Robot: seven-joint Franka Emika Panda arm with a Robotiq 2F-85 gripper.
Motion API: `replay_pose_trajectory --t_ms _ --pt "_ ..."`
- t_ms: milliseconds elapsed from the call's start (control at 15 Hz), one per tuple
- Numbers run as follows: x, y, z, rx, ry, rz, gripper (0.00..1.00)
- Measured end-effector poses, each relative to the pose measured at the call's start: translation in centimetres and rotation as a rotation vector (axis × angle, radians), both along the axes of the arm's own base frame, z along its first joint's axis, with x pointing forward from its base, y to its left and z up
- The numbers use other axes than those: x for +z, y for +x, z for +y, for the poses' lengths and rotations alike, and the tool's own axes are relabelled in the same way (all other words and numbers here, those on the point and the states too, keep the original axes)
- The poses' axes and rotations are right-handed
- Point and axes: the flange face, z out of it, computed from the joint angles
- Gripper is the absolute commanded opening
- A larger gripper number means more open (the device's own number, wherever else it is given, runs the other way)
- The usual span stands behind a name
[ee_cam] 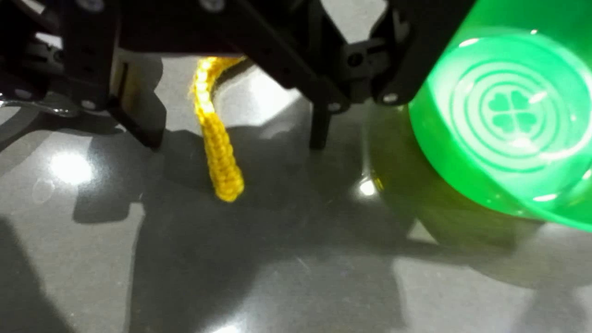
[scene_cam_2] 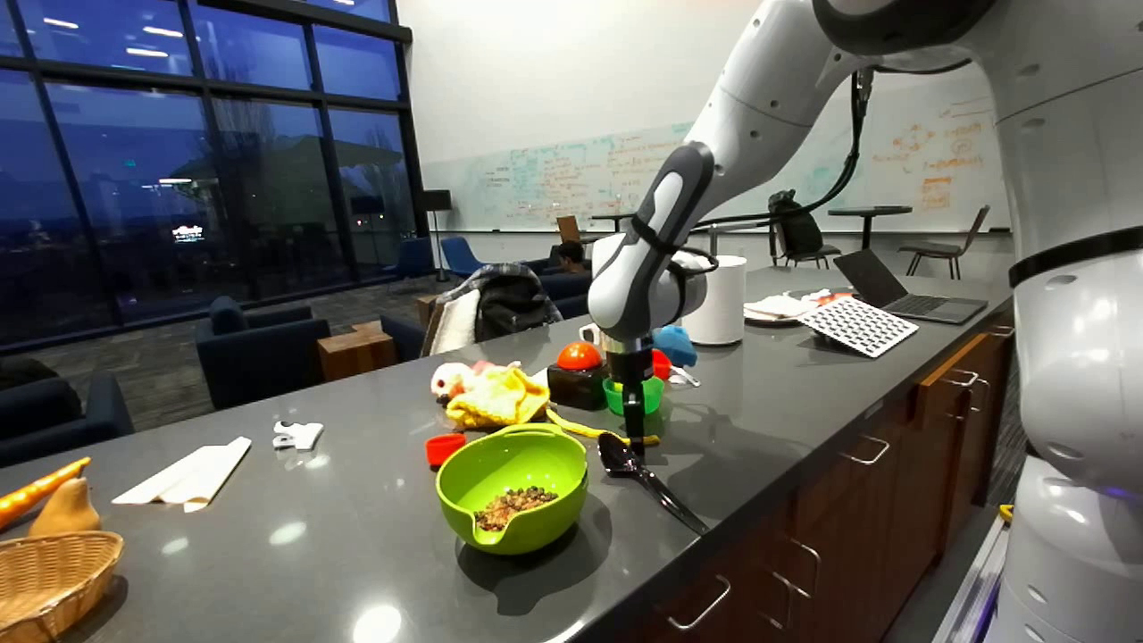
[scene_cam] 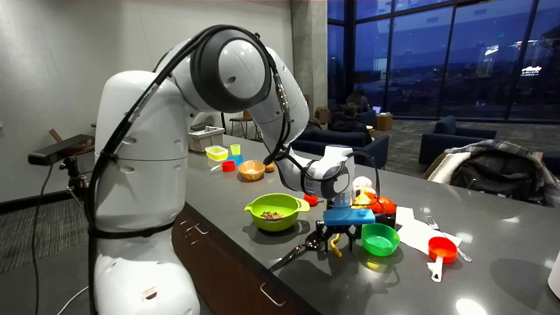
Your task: Move the yellow cloth to the right of the spoon
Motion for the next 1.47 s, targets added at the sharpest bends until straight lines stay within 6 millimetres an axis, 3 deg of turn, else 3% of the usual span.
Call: replay_pose_trajectory --t_ms 200,400,467,600,667,800,1200,1467 --pt "0.09 -0.02 0.02 -0.001 0.000 0.000 0.48" --pt "0.32 -0.08 0.11 -0.003 0.000 -0.001 0.36" --pt "0.41 -0.08 0.12 -0.004 0.000 -0.002 0.81" --pt "0.55 -0.05 0.09 -0.006 0.000 -0.004 0.79" --pt "0.54 -0.05 0.08 -0.006 0.000 -0.003 0.33" --pt "0.50 0.00 -0.05 -0.008 0.000 -0.006 0.35" --pt "0.84 -0.06 0.08 -0.006 0.001 -0.004 0.00" --pt "0.87 -0.18 0.31 -0.002 0.001 0.003 0.01"
